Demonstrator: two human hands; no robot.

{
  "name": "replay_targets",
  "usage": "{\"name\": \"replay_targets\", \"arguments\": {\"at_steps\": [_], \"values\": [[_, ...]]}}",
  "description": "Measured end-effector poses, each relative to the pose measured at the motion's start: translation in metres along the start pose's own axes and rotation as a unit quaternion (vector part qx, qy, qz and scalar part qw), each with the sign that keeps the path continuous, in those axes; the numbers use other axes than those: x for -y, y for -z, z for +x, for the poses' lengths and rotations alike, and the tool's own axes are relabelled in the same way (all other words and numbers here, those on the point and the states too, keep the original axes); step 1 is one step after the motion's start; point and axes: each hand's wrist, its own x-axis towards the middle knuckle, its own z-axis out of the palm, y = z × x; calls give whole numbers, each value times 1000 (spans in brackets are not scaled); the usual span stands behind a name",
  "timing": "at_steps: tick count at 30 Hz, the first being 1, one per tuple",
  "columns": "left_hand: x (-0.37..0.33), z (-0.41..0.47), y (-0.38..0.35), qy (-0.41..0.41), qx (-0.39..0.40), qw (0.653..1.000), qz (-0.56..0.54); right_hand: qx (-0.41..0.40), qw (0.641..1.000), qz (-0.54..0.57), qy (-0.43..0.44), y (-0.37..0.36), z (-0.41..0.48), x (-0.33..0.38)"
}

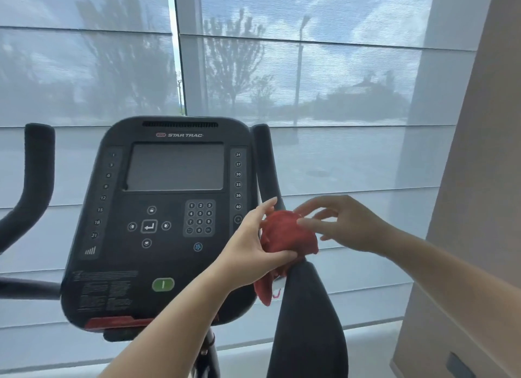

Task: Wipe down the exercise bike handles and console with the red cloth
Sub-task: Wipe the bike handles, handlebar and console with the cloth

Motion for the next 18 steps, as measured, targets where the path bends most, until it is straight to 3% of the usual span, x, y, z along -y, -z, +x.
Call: {"name": "replay_targets", "arguments": {"at_steps": [4, 9, 12, 16, 18], "values": [[1, -2, 8, 15, 17, 997, -80, -25, 996, -80, -10, -23, -5, 1], [6, 0, 24, 34, 41, 996, -66, -55, 996, -64, -14, -27, -5, -1], [4, 0, 31, 65, -5, 992, -112, -92, 994, -50, -12, -23, 0, 2], [8, 3, 35, 114, -98, 985, -80, -203, 979, 26, -18, -2, 23, 3], [11, 3, 37, 127, -107, 984, -61, -174, 984, 18, -26, 0, 31, 4]]}}
